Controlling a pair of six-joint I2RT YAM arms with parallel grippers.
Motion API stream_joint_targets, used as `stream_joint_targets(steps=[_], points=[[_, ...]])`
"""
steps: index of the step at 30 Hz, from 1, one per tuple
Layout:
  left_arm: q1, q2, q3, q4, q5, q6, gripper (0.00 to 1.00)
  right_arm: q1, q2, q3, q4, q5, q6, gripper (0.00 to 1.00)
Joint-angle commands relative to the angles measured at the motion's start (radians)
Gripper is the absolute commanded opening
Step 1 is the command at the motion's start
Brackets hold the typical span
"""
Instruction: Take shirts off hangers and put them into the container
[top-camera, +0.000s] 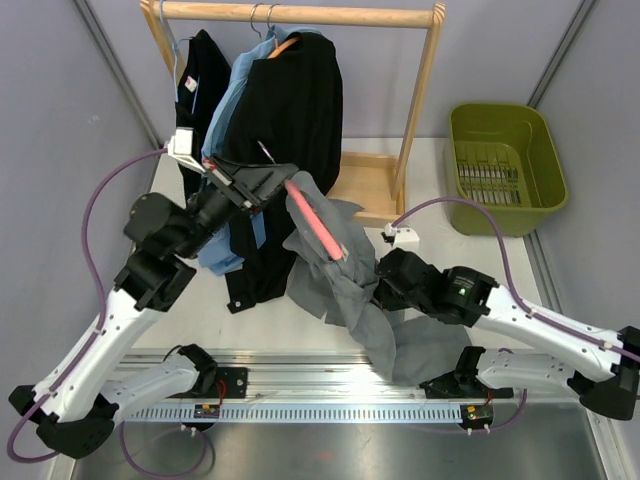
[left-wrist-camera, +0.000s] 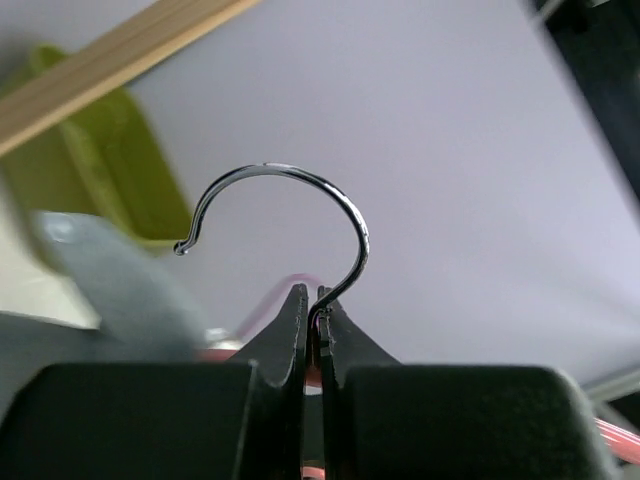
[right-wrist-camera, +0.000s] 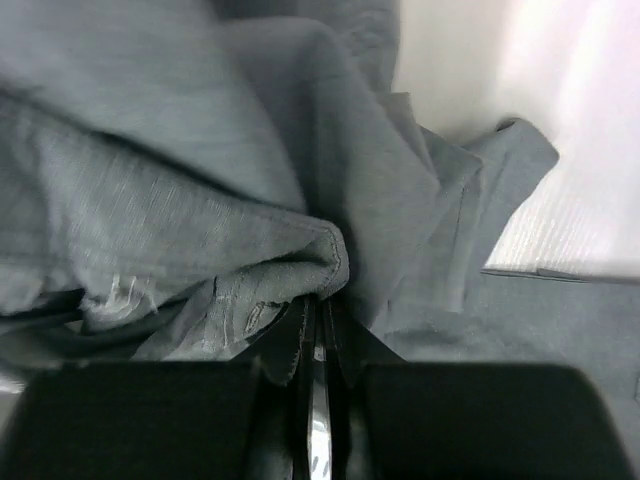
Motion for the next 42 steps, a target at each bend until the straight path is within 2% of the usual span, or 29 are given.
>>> stream_joint_targets(steps=[1, 6, 8, 11, 12, 13, 14, 18, 19, 21, 22, 24, 29, 34, 42], points=[[0.006, -0.063, 0.082, 0.196, -0.016, -0.187, 0.0, -0.002, 0.055, -0.05, 0.083, -0.024, 0.005, 0.0], [0.011, -0.106, 0.015, 0.191, -0.035, -0.344, 0.0, -0.001, 0.143, -0.067, 0.121, -0.035, 0.012, 0.0], [0.016, -0.115, 0.042, 0.136, -0.044, -0.303, 0.0, 0.001, 0.163, -0.059, 0.111, -0.02, 0.015, 0.0], [0.02, -0.102, 0.153, -0.13, -0.094, -0.041, 0.0, -0.001, 0.155, -0.039, 0.08, 0.003, 0.016, 0.0], [0.02, -0.092, 0.227, -0.289, -0.128, 0.116, 0.0, -0.001, 0.144, -0.024, 0.057, 0.01, 0.015, 0.0], [0.02, -0.089, 0.248, -0.342, -0.151, 0.192, 0.0, 0.001, 0.131, -0.013, 0.043, 0.016, 0.012, 0.0], [0.02, -0.097, 0.25, -0.455, -0.212, 0.302, 0.0, -0.001, 0.097, -0.001, 0.014, 0.028, 0.007, 0.0], [0.02, -0.137, 0.118, -0.609, -0.384, 0.469, 0.0, 0.001, 0.002, 0.106, -0.044, 0.04, -0.034, 0.0], [0.02, -0.146, 0.084, -0.617, -0.406, 0.489, 0.0, 0.001, -0.02, 0.126, -0.052, 0.016, -0.047, 0.06], [0.02, -0.175, -0.017, -0.611, -0.406, 0.517, 0.0, 0.001, -0.031, 0.189, -0.086, -0.012, -0.076, 0.48], [0.02, -0.181, -0.048, -0.602, -0.398, 0.524, 0.0, 0.001, -0.044, 0.207, -0.098, -0.036, -0.083, 0.79], [0.02, -0.183, -0.097, -0.597, -0.404, 0.543, 0.0, 0.002, -0.066, 0.255, -0.119, -0.053, -0.114, 0.99], [0.02, -0.134, -0.128, -0.61, -0.429, 0.602, 0.0, 0.004, -0.144, 0.384, -0.126, -0.113, -0.177, 0.99], [0.019, -0.088, -0.138, -0.562, -0.394, 0.601, 0.0, 0.019, -0.109, 0.387, -0.057, -0.297, -0.223, 0.99], [0.008, -0.025, -0.089, -0.541, -0.332, 0.586, 0.0, 0.166, 0.038, 0.333, 0.081, -0.263, -0.241, 0.99]])
